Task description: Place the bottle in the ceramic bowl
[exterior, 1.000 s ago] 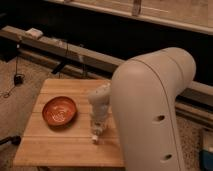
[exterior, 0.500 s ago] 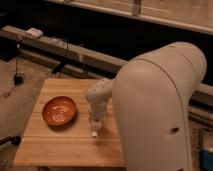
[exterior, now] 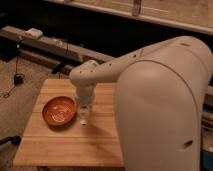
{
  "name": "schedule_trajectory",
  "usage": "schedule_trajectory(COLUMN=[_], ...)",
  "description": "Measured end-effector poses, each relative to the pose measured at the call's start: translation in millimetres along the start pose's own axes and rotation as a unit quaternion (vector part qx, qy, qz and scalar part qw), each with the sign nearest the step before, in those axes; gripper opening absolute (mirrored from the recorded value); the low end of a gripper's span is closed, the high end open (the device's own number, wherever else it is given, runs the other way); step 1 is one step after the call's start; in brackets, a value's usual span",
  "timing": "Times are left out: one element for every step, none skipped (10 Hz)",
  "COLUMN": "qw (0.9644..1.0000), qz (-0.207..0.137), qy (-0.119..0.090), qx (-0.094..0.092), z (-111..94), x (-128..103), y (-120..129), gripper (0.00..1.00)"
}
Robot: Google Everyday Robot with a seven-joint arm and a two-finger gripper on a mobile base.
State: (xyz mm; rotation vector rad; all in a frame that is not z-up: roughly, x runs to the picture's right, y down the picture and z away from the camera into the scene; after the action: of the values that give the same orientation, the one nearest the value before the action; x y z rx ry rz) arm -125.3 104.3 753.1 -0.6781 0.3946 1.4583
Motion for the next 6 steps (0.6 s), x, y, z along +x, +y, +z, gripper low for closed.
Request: schedule_trajectory(qw=[0.9995, 0.9978, 0.9956, 0.9933, 0.9898, 0.9859], qz=[-0.031, -0.065, -0.092, -0.114, -0.141, -0.165], qy=[0.0, 0.002, 0.006, 0.009, 0.013, 0.018], qx=[-0.005, -0.01, -0.012, -0.014, -0.016, -0.018], z=[-5, -8, -9, -8, -6, -4], x=[-9, -16, -20, -22, -23, -22], y=[22, 47, 67, 82, 100, 113], gripper=[0.0, 0.0, 0.0, 0.0, 0.0, 0.02])
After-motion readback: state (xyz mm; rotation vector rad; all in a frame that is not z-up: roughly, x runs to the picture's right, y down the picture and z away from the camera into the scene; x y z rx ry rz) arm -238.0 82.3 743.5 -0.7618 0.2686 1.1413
